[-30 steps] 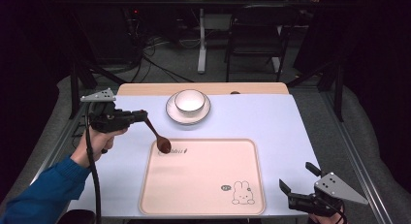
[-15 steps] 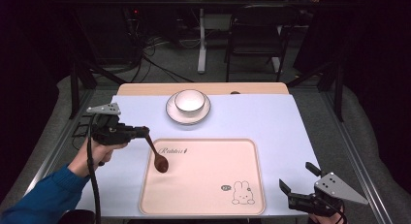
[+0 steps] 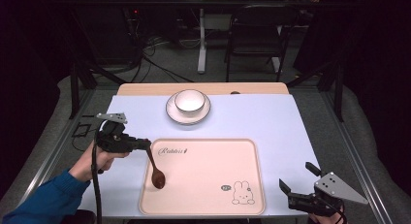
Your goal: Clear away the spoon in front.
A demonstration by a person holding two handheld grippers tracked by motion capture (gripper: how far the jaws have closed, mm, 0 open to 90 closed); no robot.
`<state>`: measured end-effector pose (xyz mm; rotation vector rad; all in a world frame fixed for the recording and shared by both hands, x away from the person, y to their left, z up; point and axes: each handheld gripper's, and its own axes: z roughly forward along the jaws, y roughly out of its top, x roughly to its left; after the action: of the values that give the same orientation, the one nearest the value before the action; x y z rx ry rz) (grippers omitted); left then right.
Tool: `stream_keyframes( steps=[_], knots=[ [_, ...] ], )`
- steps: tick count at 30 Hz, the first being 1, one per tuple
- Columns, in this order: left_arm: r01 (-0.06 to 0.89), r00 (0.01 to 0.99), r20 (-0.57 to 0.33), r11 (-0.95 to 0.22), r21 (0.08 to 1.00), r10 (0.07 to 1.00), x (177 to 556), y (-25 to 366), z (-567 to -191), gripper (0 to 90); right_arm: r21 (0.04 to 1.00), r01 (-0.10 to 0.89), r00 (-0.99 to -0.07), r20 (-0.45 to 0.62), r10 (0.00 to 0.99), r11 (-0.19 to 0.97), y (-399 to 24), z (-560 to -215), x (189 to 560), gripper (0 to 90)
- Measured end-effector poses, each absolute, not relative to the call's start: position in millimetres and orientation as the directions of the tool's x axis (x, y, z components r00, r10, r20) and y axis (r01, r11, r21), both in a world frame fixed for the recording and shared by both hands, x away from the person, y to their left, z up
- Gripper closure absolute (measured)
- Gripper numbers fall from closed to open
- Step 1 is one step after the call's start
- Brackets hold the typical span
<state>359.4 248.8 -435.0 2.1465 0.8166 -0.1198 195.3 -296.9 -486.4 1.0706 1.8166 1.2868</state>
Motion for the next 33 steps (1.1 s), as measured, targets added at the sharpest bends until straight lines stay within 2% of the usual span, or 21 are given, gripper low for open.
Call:
stream_keyframes(
  steps=[18, 33],
  knots=[
    [0.621, 0.752, -0.376, -0.391, 0.679, 0.542, 378.7, 236.4, -475.5, 79.9, 0.953, 0.244, -0.449, -0.055, 0.892, 0.181, -297.0, -486.5, 195.3, 1.0],
    [0.659, 0.701, -0.375, -0.352, 0.664, 0.607, 390.0, 225.2, -501.2, 78.4, 0.953, 0.244, -0.449, -0.055, 0.892, 0.181, -297.1, -486.5, 195.3, 1.1]
  ],
)
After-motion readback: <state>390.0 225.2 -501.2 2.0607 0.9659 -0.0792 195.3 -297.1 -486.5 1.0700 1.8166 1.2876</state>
